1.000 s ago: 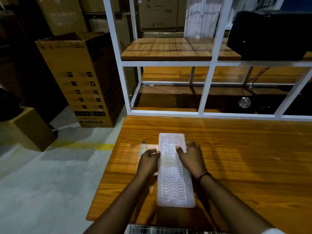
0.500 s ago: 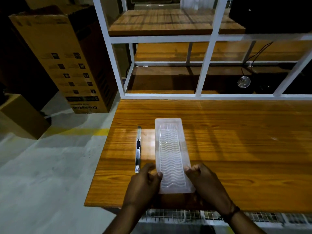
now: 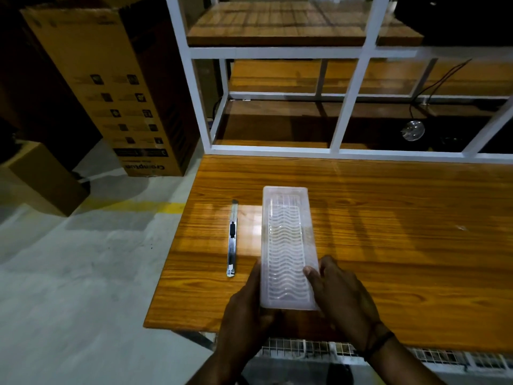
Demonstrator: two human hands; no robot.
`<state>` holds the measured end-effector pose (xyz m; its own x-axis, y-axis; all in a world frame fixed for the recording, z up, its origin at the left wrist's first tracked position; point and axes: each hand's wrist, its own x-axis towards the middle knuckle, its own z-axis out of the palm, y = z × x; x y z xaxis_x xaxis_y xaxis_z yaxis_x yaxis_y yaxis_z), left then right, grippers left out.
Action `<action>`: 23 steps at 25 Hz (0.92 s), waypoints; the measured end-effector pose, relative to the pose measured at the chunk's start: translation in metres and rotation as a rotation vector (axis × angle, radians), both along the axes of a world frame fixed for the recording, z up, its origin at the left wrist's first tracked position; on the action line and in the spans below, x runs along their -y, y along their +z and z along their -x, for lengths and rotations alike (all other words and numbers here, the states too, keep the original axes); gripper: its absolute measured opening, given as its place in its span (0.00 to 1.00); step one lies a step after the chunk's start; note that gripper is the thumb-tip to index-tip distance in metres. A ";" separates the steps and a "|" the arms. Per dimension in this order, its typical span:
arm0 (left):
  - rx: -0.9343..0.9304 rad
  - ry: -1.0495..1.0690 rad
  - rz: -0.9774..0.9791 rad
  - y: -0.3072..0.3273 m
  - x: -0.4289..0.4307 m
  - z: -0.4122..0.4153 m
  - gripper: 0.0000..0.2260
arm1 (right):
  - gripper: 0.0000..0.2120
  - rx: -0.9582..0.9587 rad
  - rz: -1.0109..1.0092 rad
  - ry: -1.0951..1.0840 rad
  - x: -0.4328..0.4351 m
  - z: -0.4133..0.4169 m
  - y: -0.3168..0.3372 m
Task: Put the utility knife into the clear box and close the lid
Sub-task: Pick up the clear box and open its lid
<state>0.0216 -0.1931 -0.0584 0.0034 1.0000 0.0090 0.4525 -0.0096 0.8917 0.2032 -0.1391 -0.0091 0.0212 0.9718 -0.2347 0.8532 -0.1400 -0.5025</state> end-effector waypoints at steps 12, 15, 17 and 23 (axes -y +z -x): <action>-0.014 0.029 -0.038 -0.010 -0.003 0.003 0.42 | 0.35 0.275 -0.277 0.209 0.010 0.021 0.011; 0.015 0.036 -0.031 -0.007 -0.004 0.005 0.36 | 0.44 0.369 -0.234 0.377 0.017 0.040 0.007; 0.005 0.023 -0.033 -0.007 -0.004 0.007 0.32 | 0.47 0.454 -0.214 0.400 0.018 0.049 0.004; -0.118 0.000 -0.046 -0.012 -0.010 0.015 0.32 | 0.44 0.547 -0.181 0.427 0.010 0.061 0.009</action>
<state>0.0064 -0.1834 -0.0704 0.0072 0.9985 0.0540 0.5547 -0.0489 0.8306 0.1427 -0.1491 -0.0004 -0.3007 0.9443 -0.1338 0.9512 0.3071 0.0294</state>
